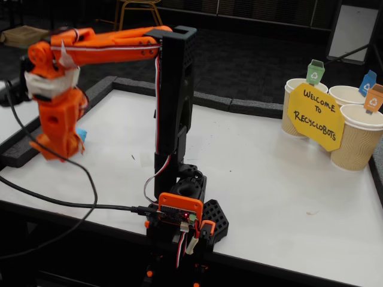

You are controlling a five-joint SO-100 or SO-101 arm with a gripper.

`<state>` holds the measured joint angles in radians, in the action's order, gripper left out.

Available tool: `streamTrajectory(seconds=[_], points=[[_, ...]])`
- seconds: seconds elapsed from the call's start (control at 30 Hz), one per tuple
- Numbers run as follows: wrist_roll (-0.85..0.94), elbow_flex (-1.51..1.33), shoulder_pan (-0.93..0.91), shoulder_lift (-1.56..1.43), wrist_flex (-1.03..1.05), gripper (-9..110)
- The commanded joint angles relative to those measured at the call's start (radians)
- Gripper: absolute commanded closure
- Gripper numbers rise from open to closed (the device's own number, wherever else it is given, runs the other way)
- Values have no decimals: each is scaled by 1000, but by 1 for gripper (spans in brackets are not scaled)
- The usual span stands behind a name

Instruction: Sort rubbish by color.

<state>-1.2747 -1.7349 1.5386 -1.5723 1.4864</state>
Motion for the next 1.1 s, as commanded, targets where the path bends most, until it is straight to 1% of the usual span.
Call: streamTrajectory(seconds=[0.0, 0.17, 0.27, 0.5, 0.57, 0.63, 0.87, 0.93, 1.07], points=[[40, 161, 12, -127, 66, 101], [124, 158, -2, -267, 121, 101], [184, 120, -41, -371, 138, 101], [324, 2, -245, -607, 233, 101], [399, -40, -319, -686, 247, 101], [459, -77, -339, -773, 267, 101], [485, -138, -374, -1003, 278, 101], [494, -144, -425, -1045, 278, 101], [566, -193, -561, -1144, 268, 101]])
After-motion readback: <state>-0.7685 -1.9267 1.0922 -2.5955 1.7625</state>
